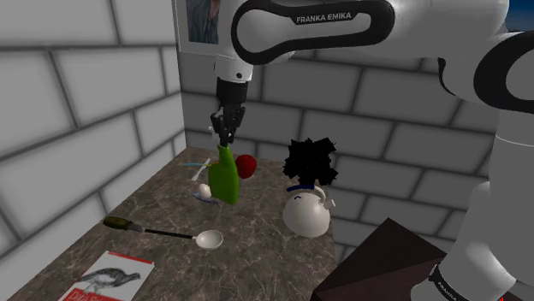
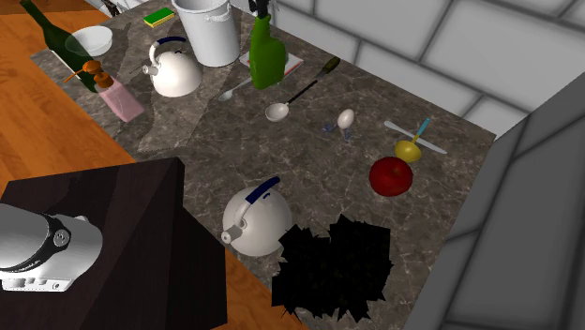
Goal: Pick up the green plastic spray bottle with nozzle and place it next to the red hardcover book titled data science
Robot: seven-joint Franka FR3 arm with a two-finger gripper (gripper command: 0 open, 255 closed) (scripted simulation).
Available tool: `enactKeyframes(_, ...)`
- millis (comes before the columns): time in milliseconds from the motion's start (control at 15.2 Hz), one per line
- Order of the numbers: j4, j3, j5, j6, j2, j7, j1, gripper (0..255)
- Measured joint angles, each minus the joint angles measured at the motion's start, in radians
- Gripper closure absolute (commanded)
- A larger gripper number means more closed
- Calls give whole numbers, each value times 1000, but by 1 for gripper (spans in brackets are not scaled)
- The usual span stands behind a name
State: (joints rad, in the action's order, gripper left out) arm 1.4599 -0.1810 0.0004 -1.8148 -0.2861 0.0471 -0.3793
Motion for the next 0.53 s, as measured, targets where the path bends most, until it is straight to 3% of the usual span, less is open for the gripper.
enactKeyframes(528,5,-41,-43,-94,-86,156,-111,255)
